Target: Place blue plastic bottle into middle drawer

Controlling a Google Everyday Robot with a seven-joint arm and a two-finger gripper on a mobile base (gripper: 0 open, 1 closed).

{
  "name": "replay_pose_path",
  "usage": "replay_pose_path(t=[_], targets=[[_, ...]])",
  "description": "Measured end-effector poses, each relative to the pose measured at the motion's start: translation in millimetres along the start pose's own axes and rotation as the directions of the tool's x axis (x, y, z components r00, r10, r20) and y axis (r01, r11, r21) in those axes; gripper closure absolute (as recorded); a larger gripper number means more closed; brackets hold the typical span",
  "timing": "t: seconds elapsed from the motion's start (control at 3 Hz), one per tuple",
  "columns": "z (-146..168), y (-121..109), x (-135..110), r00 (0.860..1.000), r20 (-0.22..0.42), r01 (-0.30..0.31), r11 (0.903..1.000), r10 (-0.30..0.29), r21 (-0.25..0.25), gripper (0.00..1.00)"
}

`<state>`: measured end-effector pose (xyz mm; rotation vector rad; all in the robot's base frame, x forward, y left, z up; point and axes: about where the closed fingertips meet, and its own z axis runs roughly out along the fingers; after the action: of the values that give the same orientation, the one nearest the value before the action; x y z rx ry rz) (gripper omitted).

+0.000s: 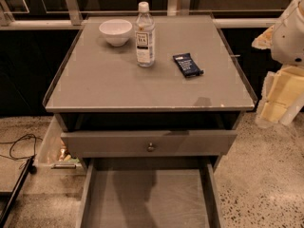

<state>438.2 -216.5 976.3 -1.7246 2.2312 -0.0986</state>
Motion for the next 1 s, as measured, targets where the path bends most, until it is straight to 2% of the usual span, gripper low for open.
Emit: replay_pose_path(t=[0.33,0.67,1.0], targets=[[-1.7,-2.5,-6.9,1.000,0.017,0.013,0.9998,-0.013,0.017,0.00],[2.8,-16.7,-34.3,0.993,0.106,0.053,0.9980,-0.057,0.034,0.00],[3.6,-29.1,-61.1,0.974,0.212,0.075,0.9960,-0.084,0.049,0.00]])
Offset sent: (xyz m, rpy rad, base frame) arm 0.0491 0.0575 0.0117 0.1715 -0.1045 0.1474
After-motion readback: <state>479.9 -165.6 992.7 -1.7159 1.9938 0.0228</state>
